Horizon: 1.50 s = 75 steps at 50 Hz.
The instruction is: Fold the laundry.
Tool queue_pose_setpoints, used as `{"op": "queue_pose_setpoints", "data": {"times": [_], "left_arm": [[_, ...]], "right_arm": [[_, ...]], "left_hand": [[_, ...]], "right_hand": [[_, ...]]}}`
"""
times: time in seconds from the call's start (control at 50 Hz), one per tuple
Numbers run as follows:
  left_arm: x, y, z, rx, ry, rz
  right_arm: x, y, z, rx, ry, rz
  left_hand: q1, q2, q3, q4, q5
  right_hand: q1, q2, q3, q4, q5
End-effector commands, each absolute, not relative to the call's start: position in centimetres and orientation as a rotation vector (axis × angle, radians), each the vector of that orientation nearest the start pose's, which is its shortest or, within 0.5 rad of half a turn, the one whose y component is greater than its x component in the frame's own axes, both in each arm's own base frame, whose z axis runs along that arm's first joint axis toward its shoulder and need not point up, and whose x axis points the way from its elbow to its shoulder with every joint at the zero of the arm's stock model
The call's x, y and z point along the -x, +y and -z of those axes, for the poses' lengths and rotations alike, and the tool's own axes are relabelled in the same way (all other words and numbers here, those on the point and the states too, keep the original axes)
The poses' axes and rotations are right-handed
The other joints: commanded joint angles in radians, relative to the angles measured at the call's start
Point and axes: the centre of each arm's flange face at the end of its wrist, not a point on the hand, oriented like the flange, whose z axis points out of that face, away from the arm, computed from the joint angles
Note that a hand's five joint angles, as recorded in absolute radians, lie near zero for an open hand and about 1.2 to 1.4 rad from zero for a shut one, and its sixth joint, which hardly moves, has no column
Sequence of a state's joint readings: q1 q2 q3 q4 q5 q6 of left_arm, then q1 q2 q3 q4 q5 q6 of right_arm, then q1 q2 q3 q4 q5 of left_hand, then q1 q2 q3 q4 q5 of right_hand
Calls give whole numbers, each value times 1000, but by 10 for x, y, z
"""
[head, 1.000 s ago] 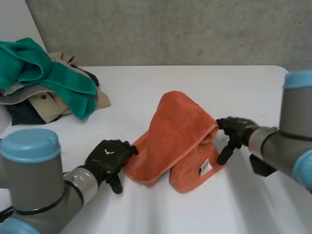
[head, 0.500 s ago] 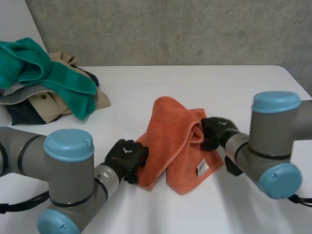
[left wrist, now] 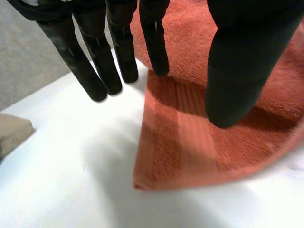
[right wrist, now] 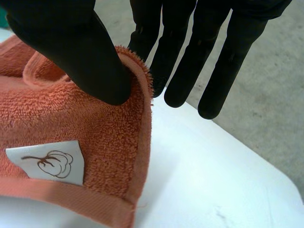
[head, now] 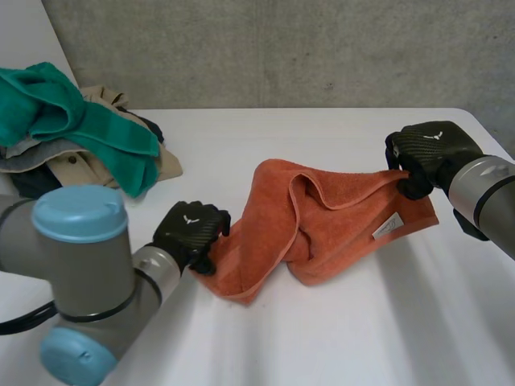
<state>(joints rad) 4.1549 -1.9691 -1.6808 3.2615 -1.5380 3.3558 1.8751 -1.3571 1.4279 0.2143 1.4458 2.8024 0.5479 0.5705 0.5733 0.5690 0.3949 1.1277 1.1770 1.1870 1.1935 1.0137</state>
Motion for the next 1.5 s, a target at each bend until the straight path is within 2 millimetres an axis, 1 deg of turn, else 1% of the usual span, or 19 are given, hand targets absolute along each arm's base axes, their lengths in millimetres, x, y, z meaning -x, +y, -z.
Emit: {"op": "queue_pose_setpoints", "data": {"times": [0.02, 0.18, 0.4, 0.48, 0.5, 0.54, 0.62, 0.7, 0.8, 0.9, 1.02, 1.1, 1.18, 1.24, 1.32, 1.34, 1.4, 1.42, 1.5], "left_arm": [[277, -192, -142, -1116, 2720, 1681], [289, -186, -126, -1150, 2785, 1630], [316, -185, -117, -1194, 2793, 1672], [327, -188, -111, -1198, 2778, 1683], [331, -190, -111, -1184, 2761, 1699], [333, -194, -113, -1150, 2742, 1721], [332, -209, -131, -1005, 2701, 1808], [316, -221, -169, -871, 2691, 1935], [265, -243, -255, -739, 2483, 2232], [226, -252, -305, -799, 2233, 2364], [214, -266, -292, -937, 2228, 2219], [223, -284, -260, -990, 2289, 2077], [234, -309, -222, -1038, 2303, 1951], [241, -332, -214, -1052, 2240, 1958], [256, -384, -253, -958, 1955, 2201], [262, -399, -280, -901, 1818, 2322], [269, -407, -331, -800, 1596, 2510], [271, -407, -365, -723, 1451, 2624], [270, -392, -422, -597, 1231, 2802]], "right_arm": [[-244, -259, -282, 926, 2231, 1859], [-246, -254, -300, 913, 2181, 1916], [-236, -263, -306, 845, 2228, 1927], [-232, -266, -306, 814, 2245, 1928], [-230, -267, -305, 804, 2257, 1932], [-228, -268, -305, 798, 2265, 1933], [-223, -272, -304, 784, 2293, 1940], [-215, -274, -304, 836, 2341, 1926], [-203, -273, -300, 1096, 2416, 1885], [-193, -276, -300, 1347, 2414, 1879], [-191, -273, -293, 1576, 2376, 1852], [-199, -270, -275, 1636, 2363, 1779], [-206, -292, -252, 1643, 2345, 1796], [-214, -314, -246, 1634, 2304, 1900], [-228, -364, -274, 1436, 2152, 2328], [-233, -382, -299, 1269, 2041, 2544], [-237, -400, -341, 989, 1838, 2820], [-237, -406, -368, 818, 1683, 2959], [-238, -404, -416, 540, 1381, 3120]], "left_hand": [[-76, -99, -102, -97, -98], [-3, -25, -28, -24, -24], [156, 133, 130, 134, 134], [457, 435, 432, 436, 436], [766, 744, 741, 745, 745], [848, 826, 823, 827, 827], [848, 826, 823, 827, 827], [848, 826, 823, 827, 827], [848, 826, 823, 827, 827], [848, 826, 823, 827, 827], [848, 826, 823, 827, 827], [848, 826, 823, 827, 827], [848, 826, 823, 827, 827], [848, 826, 823, 827, 827], [848, 826, 823, 827, 827], [848, 826, 823, 827, 827], [848, 826, 823, 827, 827], [848, 826, 823, 827, 827], [848, 826, 823, 827, 827]], "right_hand": [[269, 219, 209, 203, 208], [269, 219, 209, 203, 208], [269, 219, 209, 203, 208], [269, 219, 209, 203, 208], [269, 219, 209, 203, 208], [269, 219, 209, 203, 208], [269, 219, 209, 203, 208], [269, 219, 209, 203, 208], [269, 219, 209, 203, 208], [269, 219, 209, 203, 208], [269, 219, 209, 203, 208], [269, 219, 209, 203, 208], [269, 219, 209, 203, 208], [269, 219, 209, 203, 208], [269, 219, 209, 203, 208], [269, 219, 209, 203, 208], [269, 219, 209, 203, 208], [269, 219, 209, 203, 208], [269, 219, 209, 203, 208]]}}
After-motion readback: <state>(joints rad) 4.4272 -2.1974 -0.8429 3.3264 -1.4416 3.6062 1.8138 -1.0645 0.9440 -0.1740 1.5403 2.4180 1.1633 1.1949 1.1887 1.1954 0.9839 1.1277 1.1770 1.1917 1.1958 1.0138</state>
